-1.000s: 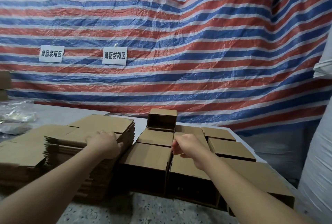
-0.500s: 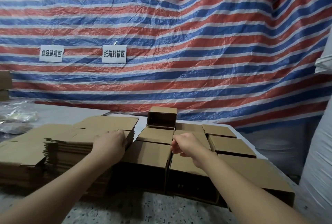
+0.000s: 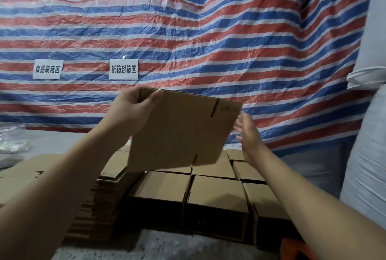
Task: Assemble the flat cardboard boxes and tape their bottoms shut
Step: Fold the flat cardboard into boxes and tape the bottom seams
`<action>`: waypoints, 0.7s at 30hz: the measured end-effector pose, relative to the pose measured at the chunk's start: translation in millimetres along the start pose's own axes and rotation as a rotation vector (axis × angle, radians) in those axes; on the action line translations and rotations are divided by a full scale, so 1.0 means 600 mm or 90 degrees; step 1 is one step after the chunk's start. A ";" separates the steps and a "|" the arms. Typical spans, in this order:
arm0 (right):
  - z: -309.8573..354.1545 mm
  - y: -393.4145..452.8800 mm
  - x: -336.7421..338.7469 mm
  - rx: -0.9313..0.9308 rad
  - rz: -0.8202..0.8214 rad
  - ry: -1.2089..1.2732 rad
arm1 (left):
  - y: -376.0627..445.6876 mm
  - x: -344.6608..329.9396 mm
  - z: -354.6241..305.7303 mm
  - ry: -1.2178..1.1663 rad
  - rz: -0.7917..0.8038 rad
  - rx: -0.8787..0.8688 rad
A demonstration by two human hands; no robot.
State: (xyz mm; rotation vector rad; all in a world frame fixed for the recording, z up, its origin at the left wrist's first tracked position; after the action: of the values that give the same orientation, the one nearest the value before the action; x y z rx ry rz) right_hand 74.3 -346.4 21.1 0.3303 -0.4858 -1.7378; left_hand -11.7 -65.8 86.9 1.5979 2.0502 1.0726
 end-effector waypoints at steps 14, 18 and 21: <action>0.014 -0.074 0.143 -0.050 -0.054 0.032 | -0.035 -0.096 0.081 -0.136 0.030 0.181; -0.016 -0.116 0.152 -0.093 -0.028 0.029 | -0.076 -0.113 0.114 -0.166 0.072 0.199; -0.054 -0.140 0.150 -0.143 -0.045 0.035 | -0.108 -0.126 0.133 -0.218 0.078 0.229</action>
State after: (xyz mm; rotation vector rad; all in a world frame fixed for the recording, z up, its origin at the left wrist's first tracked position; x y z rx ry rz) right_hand -2.2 -424.0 -44.6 0.2371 -0.2387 -1.8272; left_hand 20.7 -113.1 -26.9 1.9417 2.0045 0.4315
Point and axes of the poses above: each hand's wrist, its own y-axis towards the middle knuckle, its own x-axis out of the back of the hand, z = x × y, the point moved 7 cm from there along y, towards the middle knuckle, and after that the axes turned 1 degree about -y, right-handed, at the moved point
